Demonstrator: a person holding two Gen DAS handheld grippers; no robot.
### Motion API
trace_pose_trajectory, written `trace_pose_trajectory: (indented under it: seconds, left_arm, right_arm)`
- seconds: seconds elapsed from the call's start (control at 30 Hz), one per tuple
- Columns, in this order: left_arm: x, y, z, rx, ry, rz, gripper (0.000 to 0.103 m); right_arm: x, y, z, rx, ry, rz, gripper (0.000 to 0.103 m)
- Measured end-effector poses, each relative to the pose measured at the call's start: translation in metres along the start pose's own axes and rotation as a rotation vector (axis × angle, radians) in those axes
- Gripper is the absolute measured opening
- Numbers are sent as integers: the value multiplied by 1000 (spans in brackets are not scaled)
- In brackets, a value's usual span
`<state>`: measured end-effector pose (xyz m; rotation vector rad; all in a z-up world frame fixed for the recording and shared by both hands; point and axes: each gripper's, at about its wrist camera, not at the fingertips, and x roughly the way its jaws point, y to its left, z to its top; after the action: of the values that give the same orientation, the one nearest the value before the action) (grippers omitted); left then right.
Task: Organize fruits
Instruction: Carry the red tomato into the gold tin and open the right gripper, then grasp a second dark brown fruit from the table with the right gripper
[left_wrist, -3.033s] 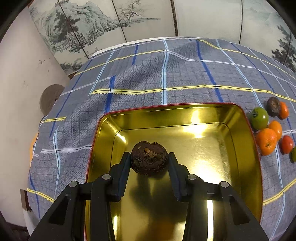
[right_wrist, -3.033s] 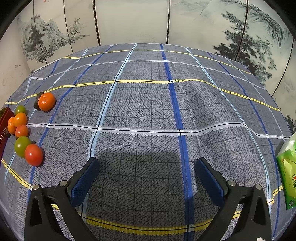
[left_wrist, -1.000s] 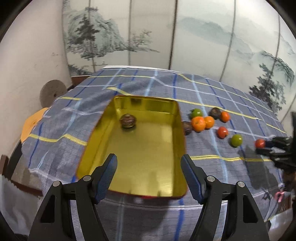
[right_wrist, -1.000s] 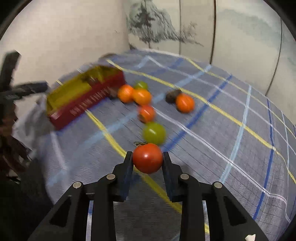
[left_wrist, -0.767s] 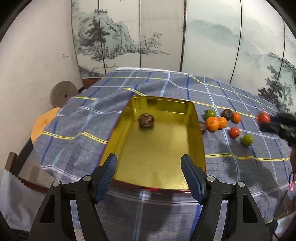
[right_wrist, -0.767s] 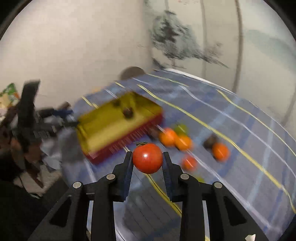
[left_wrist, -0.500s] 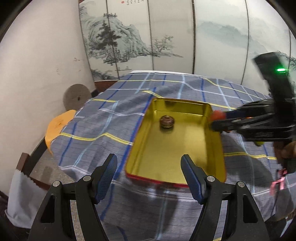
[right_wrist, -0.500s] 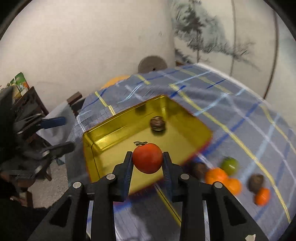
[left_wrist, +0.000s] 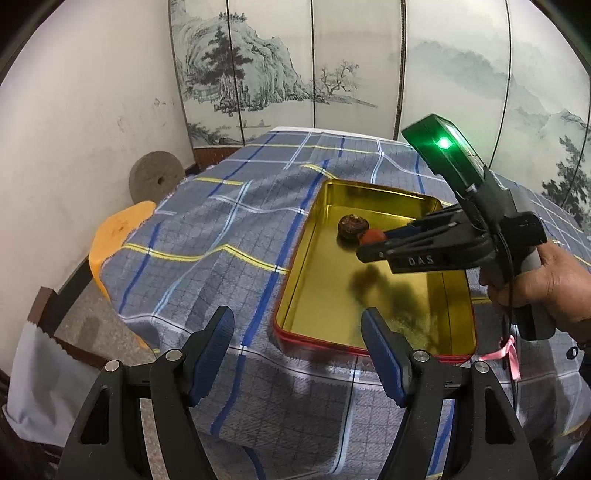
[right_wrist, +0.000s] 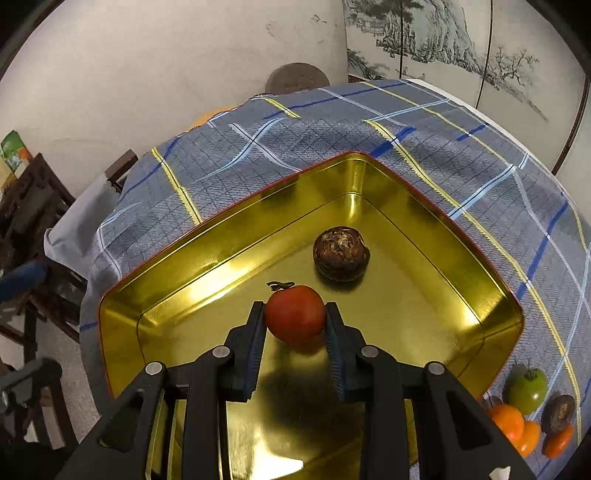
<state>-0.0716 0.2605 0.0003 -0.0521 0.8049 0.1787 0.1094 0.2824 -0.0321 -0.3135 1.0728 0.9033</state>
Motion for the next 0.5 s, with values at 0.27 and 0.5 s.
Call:
trace_pose_trajectory:
  seconds: [0.27, 0.5]
  left_arm:
    - [5, -2, 1, 13, 4, 10, 72]
    - [13, -6, 3, 9, -1, -10, 72]
  right_arm:
    - [-31, -25, -3, 65, -124, 85, 64]
    - [-78, -66, -55, -138, 2, 9, 62]
